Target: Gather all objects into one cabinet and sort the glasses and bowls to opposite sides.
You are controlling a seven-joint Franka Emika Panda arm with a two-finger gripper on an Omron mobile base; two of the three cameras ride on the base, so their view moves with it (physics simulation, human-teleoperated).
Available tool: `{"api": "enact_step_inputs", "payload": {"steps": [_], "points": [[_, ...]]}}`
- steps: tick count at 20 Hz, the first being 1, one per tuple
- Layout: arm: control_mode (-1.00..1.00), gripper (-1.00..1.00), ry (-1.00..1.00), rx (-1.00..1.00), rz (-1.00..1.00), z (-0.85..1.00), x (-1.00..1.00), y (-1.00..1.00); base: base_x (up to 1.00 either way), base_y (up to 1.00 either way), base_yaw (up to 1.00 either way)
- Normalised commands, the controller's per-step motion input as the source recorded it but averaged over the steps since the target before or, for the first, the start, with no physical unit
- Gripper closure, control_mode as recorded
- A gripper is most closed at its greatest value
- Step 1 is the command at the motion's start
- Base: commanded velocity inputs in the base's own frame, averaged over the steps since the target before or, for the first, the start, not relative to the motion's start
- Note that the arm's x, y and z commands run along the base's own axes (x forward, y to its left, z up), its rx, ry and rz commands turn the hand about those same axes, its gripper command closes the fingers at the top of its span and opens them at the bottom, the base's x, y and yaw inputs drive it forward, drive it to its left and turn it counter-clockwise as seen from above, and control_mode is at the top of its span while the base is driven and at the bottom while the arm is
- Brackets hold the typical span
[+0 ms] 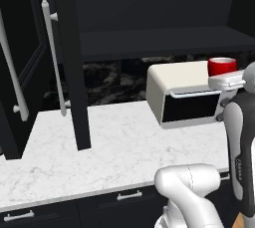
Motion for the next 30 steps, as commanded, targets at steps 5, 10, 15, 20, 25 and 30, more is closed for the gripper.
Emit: {"api": "enact_step_inputs", "payload": {"steps": [5, 10, 15, 20, 25, 30], "points": [[-1.0, 1.0, 0.13, 0.0, 0.0, -0.17, -0.24, 0.04, 0.0, 0.0, 0.0], [1.0, 1.0, 0.02, 0.0, 0.0, -0.04, -0.06, 0.01, -0.35, 0.11, -0.01], [1.0, 1.0, 0.0, 0.0, 0.0, 0.0, 0.0, 0.0, -0.76, 0.25, -0.01], [1.0, 1.0, 0.0, 0.0, 0.0, 0.0, 0.0, 0.0, -0.95, 0.35, -0.02], [1.0, 1.0, 0.0, 0.0, 0.0, 0.0, 0.0, 0.0, -1.0, 0.73, -0.02], [1.0, 1.0, 0.0, 0.0, 0.0, 0.0, 0.0, 0.0, -0.86, 0.94, -0.03]]}}
